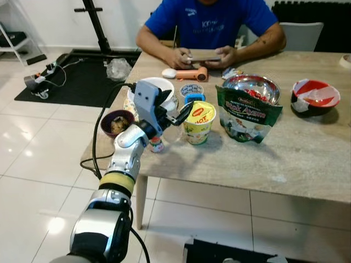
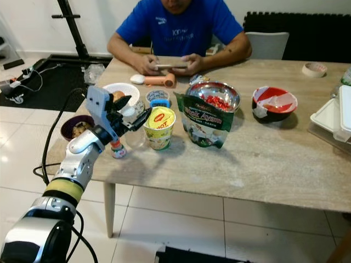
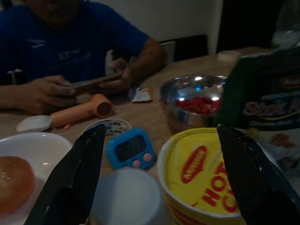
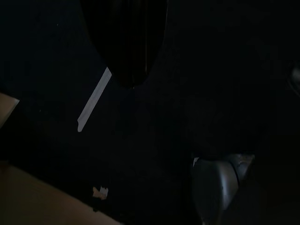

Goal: Restocking fridge

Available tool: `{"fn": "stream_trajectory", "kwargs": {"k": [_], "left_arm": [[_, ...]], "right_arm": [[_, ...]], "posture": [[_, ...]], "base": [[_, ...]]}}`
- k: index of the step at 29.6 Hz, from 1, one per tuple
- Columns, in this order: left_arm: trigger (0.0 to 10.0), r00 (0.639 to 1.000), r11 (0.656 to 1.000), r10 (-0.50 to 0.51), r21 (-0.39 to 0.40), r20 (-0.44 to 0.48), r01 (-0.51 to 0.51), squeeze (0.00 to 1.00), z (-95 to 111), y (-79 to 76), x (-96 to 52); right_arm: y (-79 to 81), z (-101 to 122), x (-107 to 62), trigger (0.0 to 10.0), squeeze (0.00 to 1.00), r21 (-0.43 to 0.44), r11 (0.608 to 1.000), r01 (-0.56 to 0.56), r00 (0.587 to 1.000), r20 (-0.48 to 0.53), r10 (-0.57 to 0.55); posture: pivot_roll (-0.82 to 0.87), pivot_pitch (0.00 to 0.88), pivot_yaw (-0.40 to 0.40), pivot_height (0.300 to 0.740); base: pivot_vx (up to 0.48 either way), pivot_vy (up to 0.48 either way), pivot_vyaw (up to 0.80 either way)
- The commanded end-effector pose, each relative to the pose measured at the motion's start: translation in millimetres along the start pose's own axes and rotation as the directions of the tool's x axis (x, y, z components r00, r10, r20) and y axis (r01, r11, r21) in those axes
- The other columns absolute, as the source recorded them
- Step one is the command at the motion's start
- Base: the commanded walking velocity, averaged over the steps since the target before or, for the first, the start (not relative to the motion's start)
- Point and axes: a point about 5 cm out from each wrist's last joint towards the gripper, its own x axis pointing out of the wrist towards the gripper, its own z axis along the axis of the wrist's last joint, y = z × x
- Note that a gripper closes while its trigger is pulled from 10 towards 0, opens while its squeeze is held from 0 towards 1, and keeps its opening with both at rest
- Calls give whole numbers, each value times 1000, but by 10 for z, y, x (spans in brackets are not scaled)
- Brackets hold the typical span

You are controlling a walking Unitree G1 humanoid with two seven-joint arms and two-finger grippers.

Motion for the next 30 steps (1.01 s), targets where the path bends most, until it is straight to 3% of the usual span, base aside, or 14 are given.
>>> {"fn": "stream_trajectory", "kwargs": {"k": [1, 12, 24, 25, 26, 27, 28, 30], "left_arm": [[10000, 999, 999, 36, 40, -28, -35, 0, -19, 48, -8], [10000, 987, 986, 162, 53, -7, -161, 0, 50, 221, -49], [10000, 990, 995, 102, -1, -101, -103, 0, -157, 72, -20], [8078, 990, 996, 92, -1, -107, -93, 0, -171, 52, -17], [3882, 990, 996, 90, 0, -107, -91, 0, -175, 45, -14], [3882, 990, 996, 90, 2, -106, -90, 0, -176, 41, -13], [0, 989, 995, 98, -1, -110, -99, 0, -182, 45, -11], [0, 990, 995, 96, -5, -104, -97, 0, -175, 43, -4]], "right_arm": [[39, -73, -11, 10000, 0, 24, 1000, -4, 1000, -17, 4], [51, -79, -11, 10000, 0, 28, 1000, -5, 1000, -21, 6], [32, -84, -12, 10000, 0, 27, 1000, 3, 1000, -24, -3], [31, -91, -13, 10000, 0, 28, 1000, 4, 1000, -25, -4], [31, -95, -14, 10000, 0, 29, 1000, 5, 1000, -26, -4], [31, -97, -14, 10000, 0, 29, 1000, 5, 1000, -26, -4], [28, -101, -15, 10000, 0, 30, 1000, 6, 1000, -27, -5], [26, -112, -17, 10000, 0, 32, 999, 7, 1000, -29, -6]], "posture": [[-38, 145, 77, 740], [-33, 159, 75, 740], [-43, 158, 76, 740], [-45, 158, 77, 740], [-45, 158, 77, 740], [-45, 158, 77, 740], [-46, 157, 78, 740], [-46, 157, 78, 740]], "base": [[0, 0, 0], [0, 0, 0], [0, 0, 0], [0, 0, 0], [0, 0, 0], [0, 0, 0], [0, 0, 0], [0, 0, 0]]}}
